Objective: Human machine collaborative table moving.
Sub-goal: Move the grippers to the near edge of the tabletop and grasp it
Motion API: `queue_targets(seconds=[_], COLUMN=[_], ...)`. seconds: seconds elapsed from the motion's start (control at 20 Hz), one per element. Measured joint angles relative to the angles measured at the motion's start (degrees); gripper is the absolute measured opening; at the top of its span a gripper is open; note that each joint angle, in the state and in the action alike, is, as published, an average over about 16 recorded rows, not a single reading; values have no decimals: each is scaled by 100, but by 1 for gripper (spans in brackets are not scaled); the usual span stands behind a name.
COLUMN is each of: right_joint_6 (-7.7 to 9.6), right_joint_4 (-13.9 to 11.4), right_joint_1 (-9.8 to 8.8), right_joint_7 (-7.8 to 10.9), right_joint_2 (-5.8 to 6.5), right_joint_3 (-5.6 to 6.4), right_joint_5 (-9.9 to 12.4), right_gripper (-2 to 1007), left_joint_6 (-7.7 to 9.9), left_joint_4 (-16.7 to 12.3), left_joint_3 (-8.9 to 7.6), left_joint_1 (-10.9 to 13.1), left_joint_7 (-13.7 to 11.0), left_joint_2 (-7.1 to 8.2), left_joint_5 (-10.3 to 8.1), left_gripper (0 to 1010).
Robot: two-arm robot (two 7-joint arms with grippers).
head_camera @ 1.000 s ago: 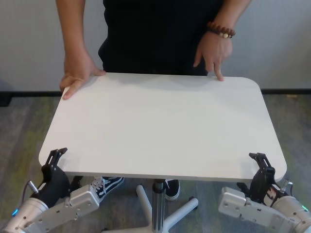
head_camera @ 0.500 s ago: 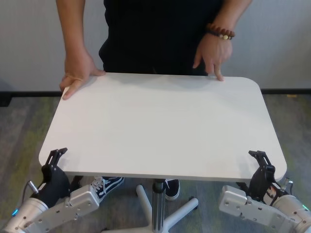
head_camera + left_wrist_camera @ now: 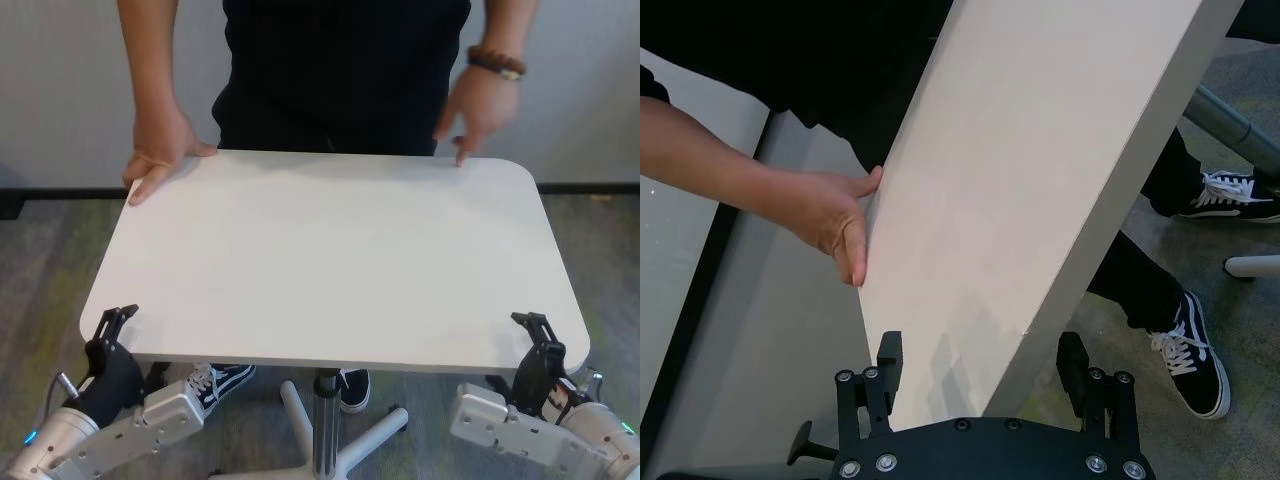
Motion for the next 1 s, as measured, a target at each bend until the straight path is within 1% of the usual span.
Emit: queue_targets(seconds=[0.1,0.4,0.9,1.0], right_joint_6=[0,0,18,18], right_joint_4=[4,5,-15,-18], right_joint_1=[5,-3,-35,-39], right_joint_7=[14,-24,-142,-135], right_joint_2=[-4,-36,-84,-86], right_joint_3=[3,42,104,108], right_joint_5=[-11,-93,-220,-225], right_gripper=[1005,1005,1005,1005], left_joint_6=[0,0,0,0], left_joint_4=[0,0,0,0], left_joint_3=[0,0,0,0], left_joint_1=[0,0,0,0], left_joint_7=[0,0,0,0], left_joint_2=[0,1,1,1], left_joint_5=[0,-1,-1,-1], left_gripper=[1001,1001,1001,1001])
